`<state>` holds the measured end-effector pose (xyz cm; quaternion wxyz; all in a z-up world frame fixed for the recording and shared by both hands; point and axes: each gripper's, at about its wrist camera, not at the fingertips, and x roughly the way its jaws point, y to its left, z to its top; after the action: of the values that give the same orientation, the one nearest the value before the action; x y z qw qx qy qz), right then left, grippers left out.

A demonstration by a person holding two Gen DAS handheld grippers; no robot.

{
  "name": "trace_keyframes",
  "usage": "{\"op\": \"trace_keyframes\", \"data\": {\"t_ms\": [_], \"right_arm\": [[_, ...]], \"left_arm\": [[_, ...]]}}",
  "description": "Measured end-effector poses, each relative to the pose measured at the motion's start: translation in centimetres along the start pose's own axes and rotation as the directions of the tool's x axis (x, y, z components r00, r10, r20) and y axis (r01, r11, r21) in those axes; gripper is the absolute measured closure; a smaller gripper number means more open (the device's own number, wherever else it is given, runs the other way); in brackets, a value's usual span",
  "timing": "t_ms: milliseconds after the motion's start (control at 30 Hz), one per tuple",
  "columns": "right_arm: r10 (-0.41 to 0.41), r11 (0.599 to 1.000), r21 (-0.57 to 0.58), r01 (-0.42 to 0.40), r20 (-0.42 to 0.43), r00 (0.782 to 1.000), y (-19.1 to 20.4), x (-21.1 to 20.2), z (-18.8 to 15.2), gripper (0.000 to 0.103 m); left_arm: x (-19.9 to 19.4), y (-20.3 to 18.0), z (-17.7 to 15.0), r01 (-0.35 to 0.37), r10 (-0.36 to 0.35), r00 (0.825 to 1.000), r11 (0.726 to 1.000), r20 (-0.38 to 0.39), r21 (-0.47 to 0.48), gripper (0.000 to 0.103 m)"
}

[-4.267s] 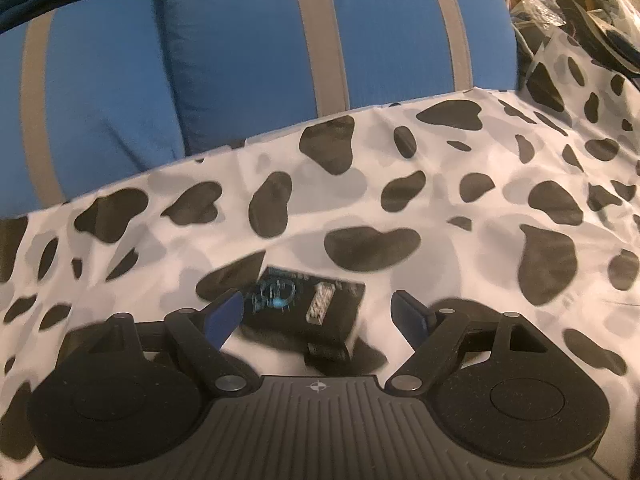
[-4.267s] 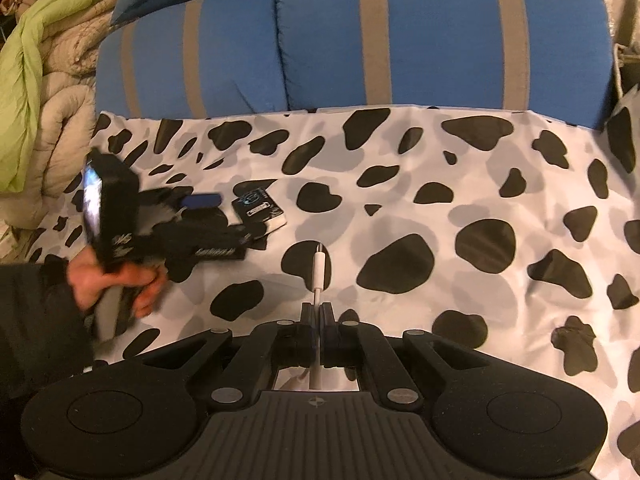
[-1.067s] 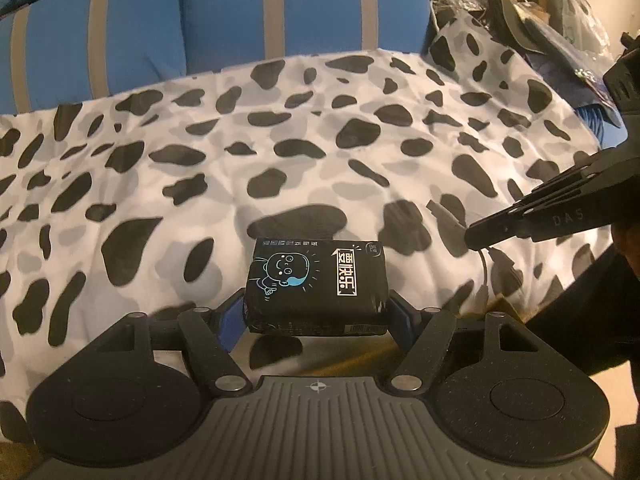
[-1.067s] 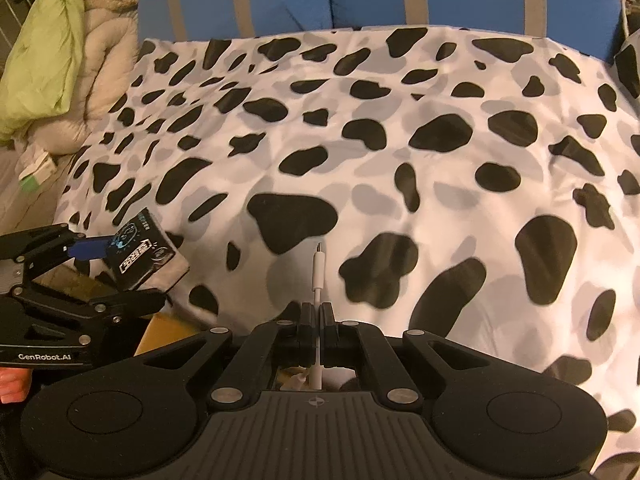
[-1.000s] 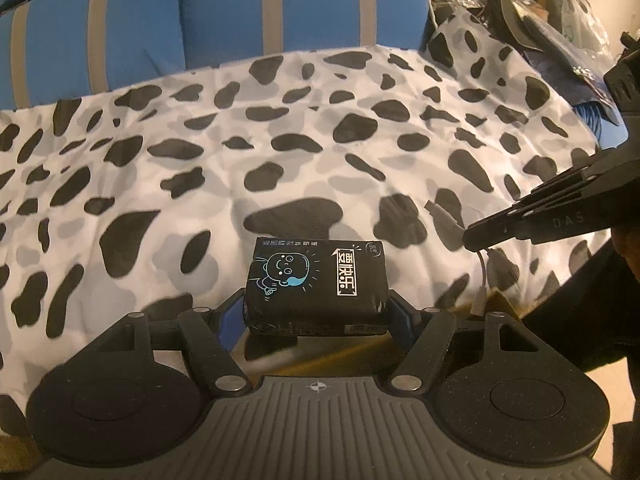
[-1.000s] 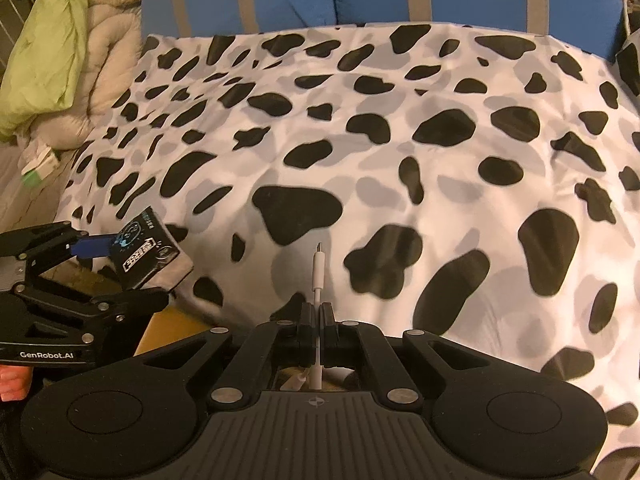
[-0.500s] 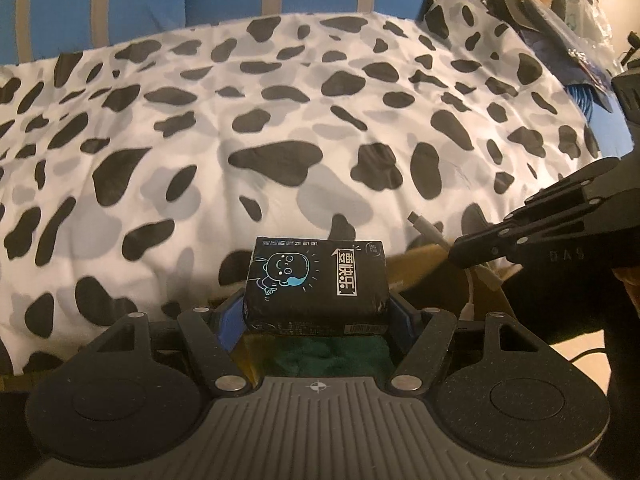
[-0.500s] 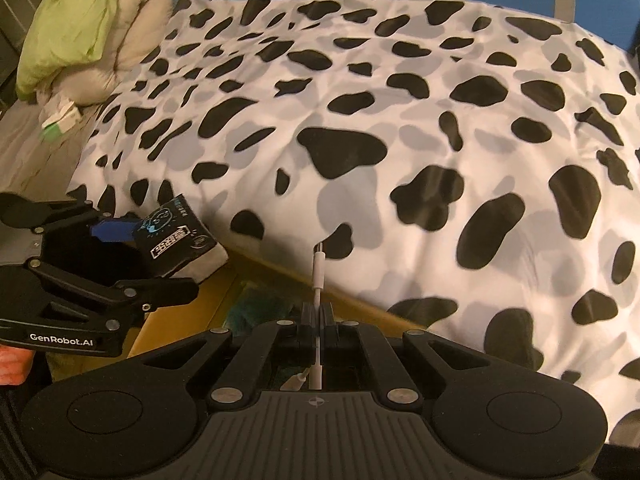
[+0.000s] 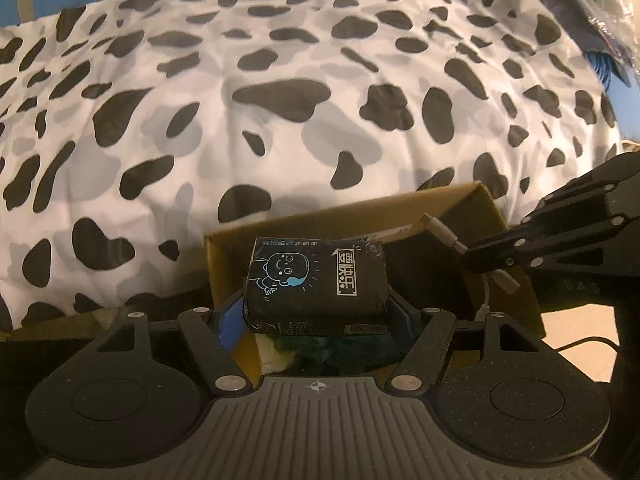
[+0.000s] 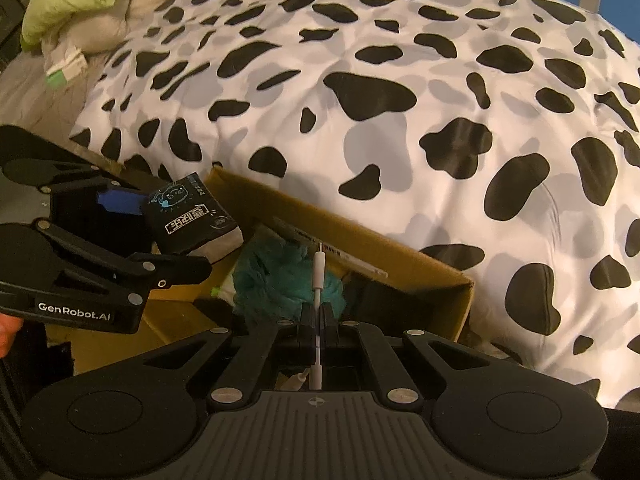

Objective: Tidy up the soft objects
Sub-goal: 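Open the left tool over the box while the right tool releases the cable inside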

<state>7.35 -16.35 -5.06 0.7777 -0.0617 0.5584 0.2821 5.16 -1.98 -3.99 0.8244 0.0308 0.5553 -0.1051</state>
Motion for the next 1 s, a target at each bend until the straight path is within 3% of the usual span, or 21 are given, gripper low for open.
{"op": "trace_keyframes", "data": {"t_ms": [733,900,933,967,1000], "right_arm": [[-0.008,1.0,0.009,0.008,-0.015,1.0,-0.1,0.36,0.21,0.099],[-0.009,1.0,0.012,0.009,-0.014,1.0,-0.12,0.4,0.23,0.098],[-0.015,1.0,0.017,0.016,-0.014,1.0,-0.21,0.44,0.27,0.096],[-0.021,0.999,0.025,0.021,-0.017,1.0,-0.31,0.5,0.33,0.082],[-0.027,0.999,0.034,0.028,-0.019,0.999,-0.49,0.54,0.33,0.056]], "left_arm": [[0.17,-0.3,0.01,0.014,-0.013,1.0,1.0,-0.016,0.005,0.034],[0.32,-0.15,0.11,-0.011,0.011,1.0,1.0,-0.017,-0.006,0.032],[0.44,-0.04,0.17,-0.02,0.02,1.0,1.0,-0.021,-0.01,0.032],[0.6,0.06,0.2,-0.028,0.028,0.999,0.999,-0.029,-0.016,0.031],[0.72,0.24,0.22,-0.031,0.03,0.999,0.999,-0.037,-0.021,0.031]]}}
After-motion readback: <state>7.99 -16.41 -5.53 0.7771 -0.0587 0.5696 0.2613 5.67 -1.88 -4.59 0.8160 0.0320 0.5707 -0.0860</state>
